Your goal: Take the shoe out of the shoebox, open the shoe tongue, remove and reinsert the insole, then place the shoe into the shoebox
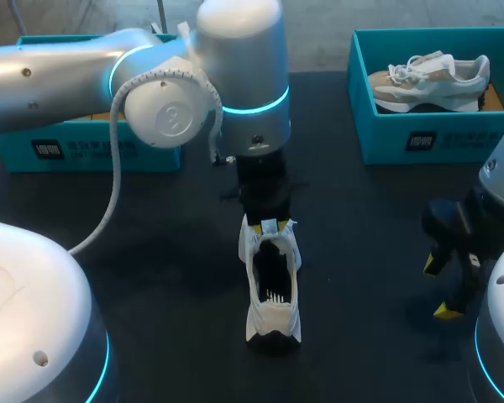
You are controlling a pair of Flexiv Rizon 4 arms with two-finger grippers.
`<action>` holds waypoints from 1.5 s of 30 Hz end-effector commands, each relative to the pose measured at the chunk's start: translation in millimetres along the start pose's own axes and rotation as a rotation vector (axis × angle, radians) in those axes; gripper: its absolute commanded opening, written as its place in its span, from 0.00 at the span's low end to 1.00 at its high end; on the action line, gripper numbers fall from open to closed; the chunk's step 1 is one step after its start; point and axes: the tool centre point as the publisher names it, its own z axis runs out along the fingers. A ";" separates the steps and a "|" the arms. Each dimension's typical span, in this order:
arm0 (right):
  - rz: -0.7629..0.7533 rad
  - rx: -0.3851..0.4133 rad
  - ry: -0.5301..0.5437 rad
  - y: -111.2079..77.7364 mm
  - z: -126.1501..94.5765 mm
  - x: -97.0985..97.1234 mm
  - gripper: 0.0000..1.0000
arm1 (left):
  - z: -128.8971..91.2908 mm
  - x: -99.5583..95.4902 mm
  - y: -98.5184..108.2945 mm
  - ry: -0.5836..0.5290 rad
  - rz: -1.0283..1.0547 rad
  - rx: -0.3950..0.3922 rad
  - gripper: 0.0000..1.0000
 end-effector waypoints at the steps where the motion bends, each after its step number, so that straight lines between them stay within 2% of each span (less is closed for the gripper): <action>1: 0.001 0.001 -0.002 -0.2 0.8 0.8 1.00 | 5.5 12.9 -10.6 -0.020 0.007 0.002 0.30; 4: 0.001 0.001 -0.002 -0.2 0.8 0.8 1.00 | 0.8 14.5 -15.2 -0.023 0.019 -0.004 0.30; 10: 0.001 0.001 -0.002 -0.2 0.8 0.8 1.00 | -15.9 11.1 -10.6 -0.062 0.015 -0.023 0.30; 15: 0.001 0.001 -0.002 -0.2 0.8 0.8 1.00 | 3.2 8.2 -18.3 -0.043 0.034 0.002 0.30; 22: 0.001 0.001 -0.002 -0.2 0.8 0.8 1.00 | 21.5 17.2 -32.5 -0.009 0.053 0.042 0.29; 24: 0.001 0.001 -0.002 -0.2 0.8 0.8 1.00 | 18.6 20.7 -34.6 -0.024 0.043 0.042 0.29; 27: 0.001 0.001 -0.002 -0.2 0.8 0.8 1.00 | -0.6 25.3 -40.8 -0.069 0.040 0.025 0.31; 31: 0.001 0.001 -0.002 -0.2 0.8 0.8 1.00 | -26.8 30.2 -56.5 -0.101 0.025 -0.009 0.43; 34: 0.001 0.001 -0.002 -0.2 0.8 0.8 1.00 | -36.7 31.8 -69.2 -0.086 -0.022 -0.006 0.46; 36: 0.001 0.001 -0.002 -0.2 0.8 0.8 1.00 | -40.0 31.9 -76.7 -0.068 -0.053 0.006 0.75; 37: 0.001 0.001 -0.002 -0.2 0.8 0.8 1.00 | -41.4 32.3 -80.6 -0.064 -0.079 -0.002 0.96; 38: 0.001 0.001 -0.002 -0.2 0.8 0.8 1.00 | -42.9 32.8 -83.7 -0.060 -0.100 -0.003 1.00; 41: 0.001 0.001 -0.002 -0.2 0.8 0.8 1.00 | -46.3 34.0 -89.3 -0.005 -0.192 0.025 1.00; 43: 0.001 0.001 -0.002 -0.2 0.8 0.8 1.00 | -50.6 36.1 -95.9 0.022 -0.198 -0.039 1.00; 45: 0.001 0.001 -0.002 -0.2 0.8 0.8 1.00 | -50.6 36.1 -95.9 0.022 -0.198 -0.039 1.00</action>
